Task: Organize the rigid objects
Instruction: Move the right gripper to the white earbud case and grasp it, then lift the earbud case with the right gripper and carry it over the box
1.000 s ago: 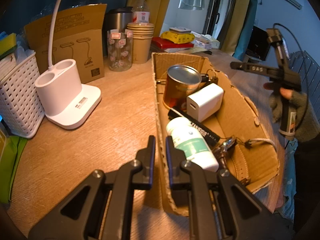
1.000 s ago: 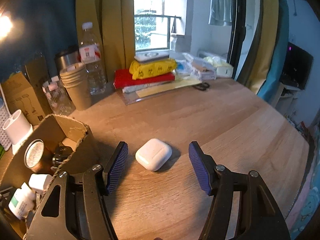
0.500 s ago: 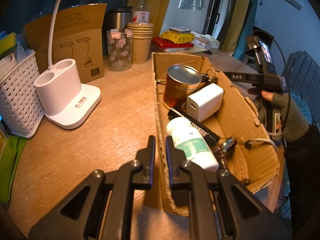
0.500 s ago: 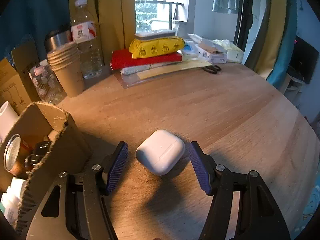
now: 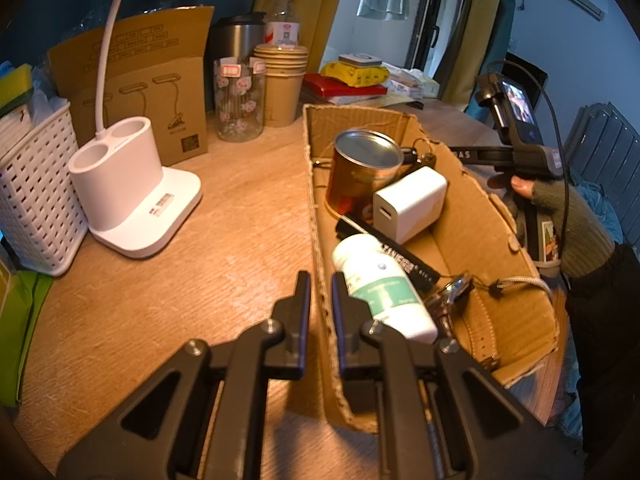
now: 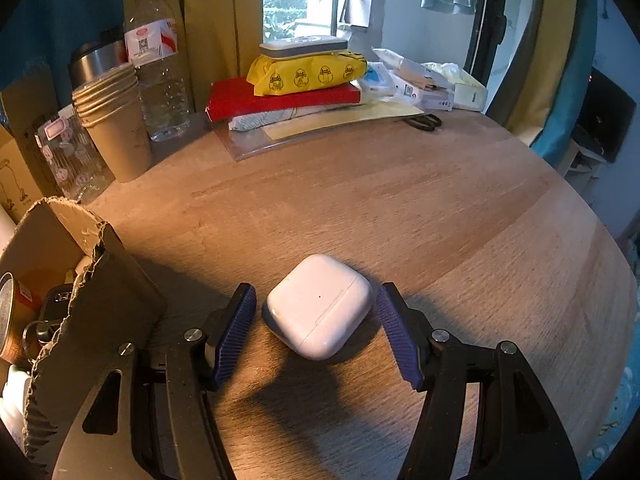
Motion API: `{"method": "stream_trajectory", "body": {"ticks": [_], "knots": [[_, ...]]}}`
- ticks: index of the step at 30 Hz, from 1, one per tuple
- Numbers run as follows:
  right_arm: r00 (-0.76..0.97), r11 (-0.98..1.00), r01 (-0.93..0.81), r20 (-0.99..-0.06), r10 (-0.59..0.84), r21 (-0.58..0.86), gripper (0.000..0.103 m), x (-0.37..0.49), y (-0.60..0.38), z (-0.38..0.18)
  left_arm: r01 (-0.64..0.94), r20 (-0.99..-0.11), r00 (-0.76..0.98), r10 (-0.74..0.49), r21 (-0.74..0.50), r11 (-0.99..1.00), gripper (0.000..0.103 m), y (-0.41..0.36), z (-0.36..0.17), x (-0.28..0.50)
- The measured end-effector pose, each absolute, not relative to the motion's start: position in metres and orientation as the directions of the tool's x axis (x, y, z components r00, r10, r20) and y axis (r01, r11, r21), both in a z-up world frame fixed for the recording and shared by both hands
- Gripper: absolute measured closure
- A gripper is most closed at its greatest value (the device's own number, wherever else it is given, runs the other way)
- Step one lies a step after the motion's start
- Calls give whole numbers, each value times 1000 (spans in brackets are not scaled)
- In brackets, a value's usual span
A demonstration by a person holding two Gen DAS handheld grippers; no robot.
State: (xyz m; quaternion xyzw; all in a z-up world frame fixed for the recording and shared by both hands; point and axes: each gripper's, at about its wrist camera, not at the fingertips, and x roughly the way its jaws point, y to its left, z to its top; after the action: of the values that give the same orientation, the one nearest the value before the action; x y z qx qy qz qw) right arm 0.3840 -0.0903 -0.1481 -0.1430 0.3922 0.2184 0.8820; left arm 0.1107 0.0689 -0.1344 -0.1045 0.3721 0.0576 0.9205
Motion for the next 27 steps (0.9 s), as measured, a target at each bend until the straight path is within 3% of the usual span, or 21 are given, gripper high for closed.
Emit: {"method": "stream_trajectory", "body": {"ticks": [5, 27], "knots": [[601, 864, -495, -756, 262, -95, 42, 384, -89, -149, -183, -697, 717, 28, -150, 972, 92, 69, -134, 111], [623, 851, -519, -718, 312, -81, 43, 360, -96, -131, -184, -697, 717, 29, -149, 971, 92, 69, -135, 111]]}}
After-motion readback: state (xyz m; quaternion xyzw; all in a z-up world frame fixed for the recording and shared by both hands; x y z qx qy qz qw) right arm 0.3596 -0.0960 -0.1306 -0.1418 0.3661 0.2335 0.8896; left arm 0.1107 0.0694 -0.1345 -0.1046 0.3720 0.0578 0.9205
